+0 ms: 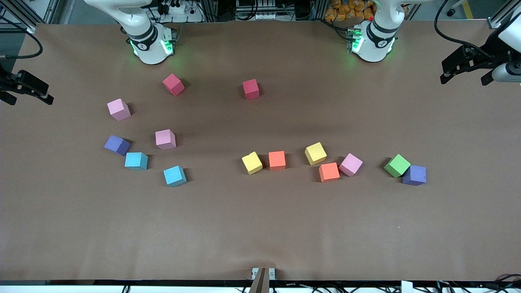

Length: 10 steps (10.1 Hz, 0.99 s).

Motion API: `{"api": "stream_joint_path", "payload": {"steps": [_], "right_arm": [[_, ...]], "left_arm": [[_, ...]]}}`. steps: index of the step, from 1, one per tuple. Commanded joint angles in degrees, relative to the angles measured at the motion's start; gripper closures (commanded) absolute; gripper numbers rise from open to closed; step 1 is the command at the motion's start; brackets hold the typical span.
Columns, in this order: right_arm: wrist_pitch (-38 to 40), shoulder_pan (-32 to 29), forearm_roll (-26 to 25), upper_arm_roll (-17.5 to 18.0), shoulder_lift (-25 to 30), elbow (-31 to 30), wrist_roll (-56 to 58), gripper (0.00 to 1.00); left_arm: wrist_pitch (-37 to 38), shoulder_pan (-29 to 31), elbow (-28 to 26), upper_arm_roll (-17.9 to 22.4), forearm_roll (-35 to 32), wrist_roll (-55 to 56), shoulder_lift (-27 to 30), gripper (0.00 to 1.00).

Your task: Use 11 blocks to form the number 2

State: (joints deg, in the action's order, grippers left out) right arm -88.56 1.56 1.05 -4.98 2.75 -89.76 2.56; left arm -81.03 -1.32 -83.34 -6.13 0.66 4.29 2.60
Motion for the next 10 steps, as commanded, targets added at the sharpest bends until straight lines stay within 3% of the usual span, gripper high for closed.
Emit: {"api": "stream_joint_path", "payload": {"steps": [1, 4, 6, 8, 10], "right_arm": [[-0.21, 0.37, -0.35, -0.20, -0.54, -0.59, -0.28, 0.00], [-0.20, 0.63, 0.44, -0.03, -4.14, -0.59, 0.94, 0.00], [-0.21, 0.55, 0.62, -0.03, -6.95, -1.11, 1.48, 0.00], [-1.43, 3.07, 0.62, 0.15, -7.84, -3.83, 1.48, 0.00], [-7.56, 6.15, 0.62, 0.15, -8.46, -9.43, 1.57, 0.00]], "left_arm": [[-0.79, 0.00, 0.46, -0.90, 1.28, 0.19, 0.21, 0.00], [-0.79, -1.93, 0.11, -1.69, 1.28, 1.85, -0.05, 0.00], [-1.05, -2.20, 0.11, -4.67, 1.54, 5.89, -0.84, 0.00], [-1.41, -2.98, 0.11, -5.56, 2.76, 8.27, -1.63, 0.00], [-1.67, -4.56, -0.06, -5.56, 4.17, 11.07, -2.95, 0.00]]}}
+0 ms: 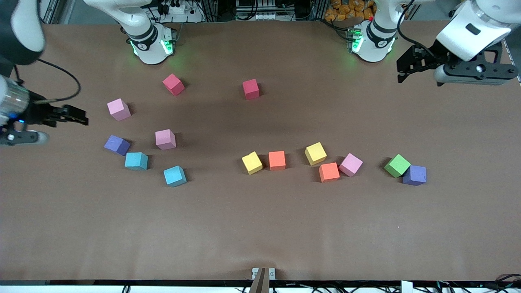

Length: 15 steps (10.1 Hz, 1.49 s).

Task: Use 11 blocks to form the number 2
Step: 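Reach the right gripper to the lavender cube while the left gripper reaches pink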

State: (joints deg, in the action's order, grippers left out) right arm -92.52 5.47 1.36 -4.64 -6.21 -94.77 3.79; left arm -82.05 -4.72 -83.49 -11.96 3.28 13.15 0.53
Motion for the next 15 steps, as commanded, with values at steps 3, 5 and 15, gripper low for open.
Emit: {"api": "stream_joint_path", "payload": {"steps": [3, 5, 15], "right_arm": [[-10.12, 5.42, 0.31, -0.19, 0.05, -10.60, 0.35, 0.00], [-12.76, 5.87, 0.31, -0.19, -0.12, -14.02, 0.35, 0.00], [-40.51, 11.14, 1.81, -0.10, 0.67, -38.55, -0.36, 0.00]], "left_arm": [[-1.62, -5.73, -0.88, -1.91, 1.47, 14.23, -2.45, 0.00], [-2.40, -10.20, -1.06, -2.54, 0.85, 20.04, -5.69, 0.00], [-26.18, -28.49, -20.63, -5.97, 0.85, 49.85, -12.48, 0.00]]}}
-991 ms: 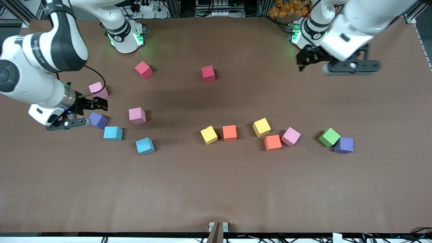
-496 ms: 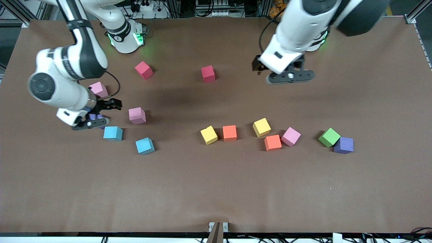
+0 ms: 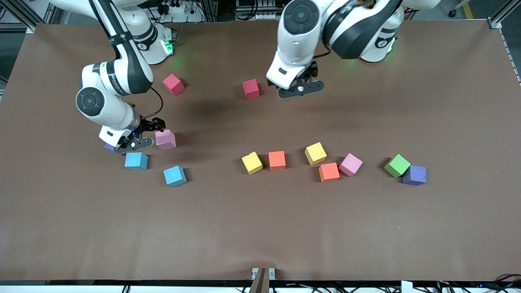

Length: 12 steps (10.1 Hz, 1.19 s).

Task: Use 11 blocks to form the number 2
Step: 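Reach the right gripper to the lavender cube while the left gripper reaches pink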

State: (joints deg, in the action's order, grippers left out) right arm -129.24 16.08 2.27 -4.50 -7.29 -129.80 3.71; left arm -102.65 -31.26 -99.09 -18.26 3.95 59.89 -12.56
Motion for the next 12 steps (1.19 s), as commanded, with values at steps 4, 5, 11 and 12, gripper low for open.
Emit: {"api": "stream_joint_path", "payload": {"steps": [4, 5, 11, 12], "right_arm": [[-12.94, 1.33, 0.89, -0.33, -1.66, -5.28, -0.54, 0.00], [-13.32, 1.32, 0.89, -0.33, -2.72, -5.29, -0.89, 0.00], [-14.81, 1.32, 1.68, -0.25, -6.24, -5.03, -1.51, 0.00], [-14.99, 1.67, 4.29, -0.25, -6.77, -4.94, -1.42, 0.00]], "left_arm": [[-15.62, -8.18, -6.73, 0.33, 0.35, 15.05, -6.84, 0.00], [-18.43, -10.37, -6.73, 0.42, 0.35, 19.09, -9.04, 0.00], [-32.85, -16.80, -8.92, 0.51, 0.01, 29.50, -15.21, 0.00], [-33.66, -16.99, -9.19, 0.51, -0.09, 28.54, -15.82, 0.00]]}}
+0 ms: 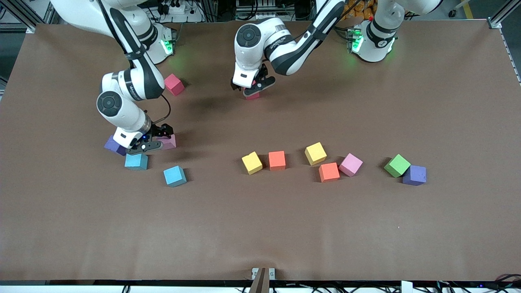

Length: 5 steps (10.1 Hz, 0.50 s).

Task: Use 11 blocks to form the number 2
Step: 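Reach the right gripper to the lavender cube while the left gripper reaches pink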

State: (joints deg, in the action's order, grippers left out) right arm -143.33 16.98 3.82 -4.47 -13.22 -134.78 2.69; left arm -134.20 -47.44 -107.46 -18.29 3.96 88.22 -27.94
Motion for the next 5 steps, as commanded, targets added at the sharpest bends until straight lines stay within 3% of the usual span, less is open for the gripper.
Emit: {"api": "stream_joint_path", "payload": {"steps": [1, 5], "right_arm": [[-2.12, 0.95, 3.47, -0.28, -1.45, 0.04, -0.40, 0.00], [-4.15, 0.95, 3.47, -0.28, -3.65, 0.31, -0.40, 0.00]], "left_arm": [[-2.20, -0.89, -1.00, 0.54, -0.78, 0.02, -1.05, 0.00], [-5.01, -1.86, -1.44, 0.45, -3.51, 0.11, -4.48, 0.00]]}}
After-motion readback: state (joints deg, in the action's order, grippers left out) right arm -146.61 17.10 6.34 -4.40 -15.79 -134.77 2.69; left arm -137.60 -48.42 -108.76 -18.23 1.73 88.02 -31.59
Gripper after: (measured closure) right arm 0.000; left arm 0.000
